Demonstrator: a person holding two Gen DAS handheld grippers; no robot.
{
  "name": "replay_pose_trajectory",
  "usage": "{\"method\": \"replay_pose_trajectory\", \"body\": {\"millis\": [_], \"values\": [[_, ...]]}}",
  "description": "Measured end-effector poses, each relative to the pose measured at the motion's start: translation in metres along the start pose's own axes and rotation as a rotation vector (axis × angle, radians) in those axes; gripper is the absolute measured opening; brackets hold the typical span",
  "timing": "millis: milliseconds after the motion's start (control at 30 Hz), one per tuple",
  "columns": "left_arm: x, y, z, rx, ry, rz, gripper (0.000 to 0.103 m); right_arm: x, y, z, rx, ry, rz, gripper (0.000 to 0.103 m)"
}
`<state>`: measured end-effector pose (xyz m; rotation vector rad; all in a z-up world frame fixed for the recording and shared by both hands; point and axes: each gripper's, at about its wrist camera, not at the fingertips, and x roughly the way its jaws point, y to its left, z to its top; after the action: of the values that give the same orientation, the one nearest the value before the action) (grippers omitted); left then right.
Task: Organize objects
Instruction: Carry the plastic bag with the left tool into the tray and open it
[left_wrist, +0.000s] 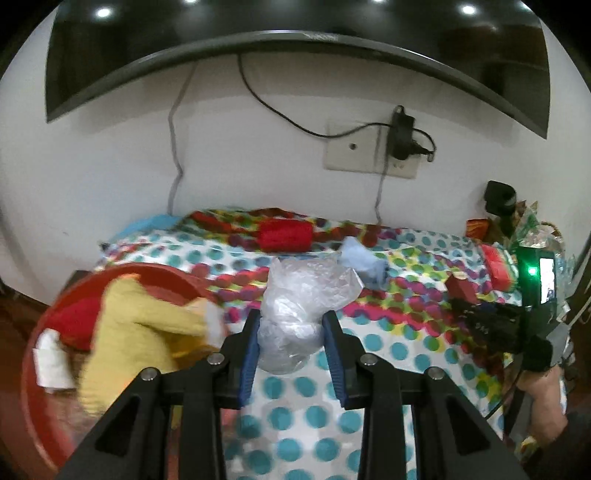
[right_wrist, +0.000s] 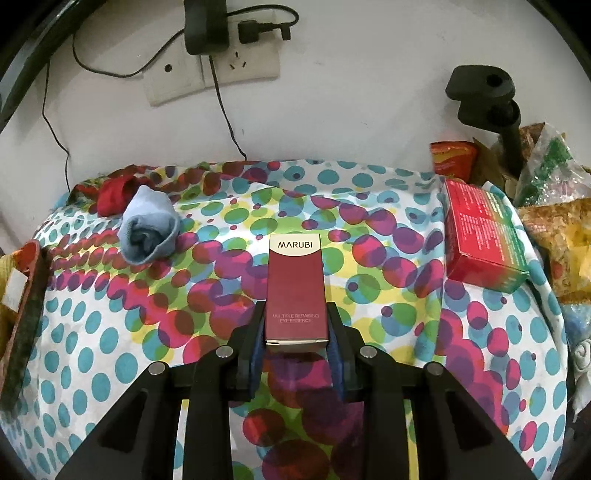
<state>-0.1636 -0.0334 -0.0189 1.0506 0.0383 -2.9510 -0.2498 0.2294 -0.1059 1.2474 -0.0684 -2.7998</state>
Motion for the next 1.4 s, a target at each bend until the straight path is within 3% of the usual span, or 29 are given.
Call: {"method": "replay_pose_trajectory", "body": {"millis": [200,467,533,667,833,967,1233,1400], "values": [[-0.024,0.032,0.007,0.013,0.001,0.068,0.034,0.009,-0.013,0.001,0.054,0.017,0.029,0.028],[-0.049,0.116,0.028,-0.071,0.022,0.216,0.034,0.010,-0.014,0.002,0.065,0.017,0.031,0.028],[-0.047,0.137,0.031,-0.065,0.043,0.274,0.034,0.010,-0.013,0.002,0.057,0.017,0.029,0.028],[-0.035,0.176,0.023,-0.149,0.122,0.289,0.034,0.015,-0.007,0.003,0.024,0.038,0.028,0.028],[-0.006,0.195,0.003,-0.101,0.183,0.336,0.035,0.013,-0.004,0.002,0.014,0.028,0.004,0.028],[0.009,0.211,0.000,-0.151,0.201,0.297,0.035,0.013,-0.005,0.003,0.014,0.032,-0.010,0.028],[0.041,0.223,-0.009,-0.174,0.254,0.295,0.036,0.014,-0.001,0.005,-0.006,0.041,-0.024,0.028],[0.045,0.231,-0.021,-0.189,0.272,0.263,0.047,0.015,-0.001,0.005,-0.012,0.048,-0.033,0.028]]}}
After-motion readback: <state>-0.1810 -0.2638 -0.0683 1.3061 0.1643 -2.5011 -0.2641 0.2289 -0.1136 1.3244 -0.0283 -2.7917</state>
